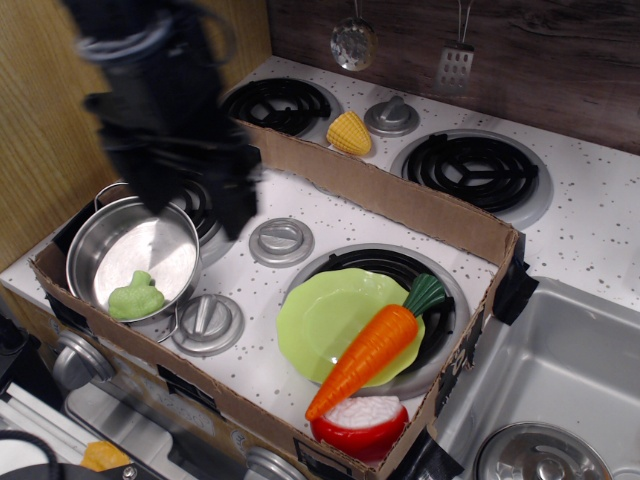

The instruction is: Take carrot off plate

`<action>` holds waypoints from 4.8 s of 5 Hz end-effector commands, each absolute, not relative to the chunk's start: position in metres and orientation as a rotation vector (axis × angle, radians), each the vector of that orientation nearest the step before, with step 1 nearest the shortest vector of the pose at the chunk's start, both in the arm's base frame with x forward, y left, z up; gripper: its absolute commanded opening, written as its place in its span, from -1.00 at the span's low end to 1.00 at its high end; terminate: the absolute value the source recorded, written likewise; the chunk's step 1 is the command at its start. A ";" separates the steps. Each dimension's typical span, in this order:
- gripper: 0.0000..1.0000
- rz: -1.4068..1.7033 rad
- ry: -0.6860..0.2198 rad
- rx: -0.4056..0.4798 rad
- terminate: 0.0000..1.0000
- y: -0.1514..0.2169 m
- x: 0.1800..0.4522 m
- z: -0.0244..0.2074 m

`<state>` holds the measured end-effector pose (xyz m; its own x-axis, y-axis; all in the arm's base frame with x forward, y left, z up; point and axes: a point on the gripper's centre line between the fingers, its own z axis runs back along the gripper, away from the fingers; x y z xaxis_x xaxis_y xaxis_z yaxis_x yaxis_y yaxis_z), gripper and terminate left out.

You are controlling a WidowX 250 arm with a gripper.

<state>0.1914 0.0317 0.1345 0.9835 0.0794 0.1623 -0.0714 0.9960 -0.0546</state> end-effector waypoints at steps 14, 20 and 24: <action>-1.00 -0.104 -0.218 0.082 -1.00 -0.016 0.257 0.097; -1.00 -1.138 -0.063 0.037 -1.00 0.043 0.334 0.072; -1.00 -1.071 -0.087 0.070 -1.00 0.091 0.343 0.037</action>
<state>0.3286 0.1005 0.0218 0.4867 -0.8731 0.0301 0.8722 0.4876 0.0394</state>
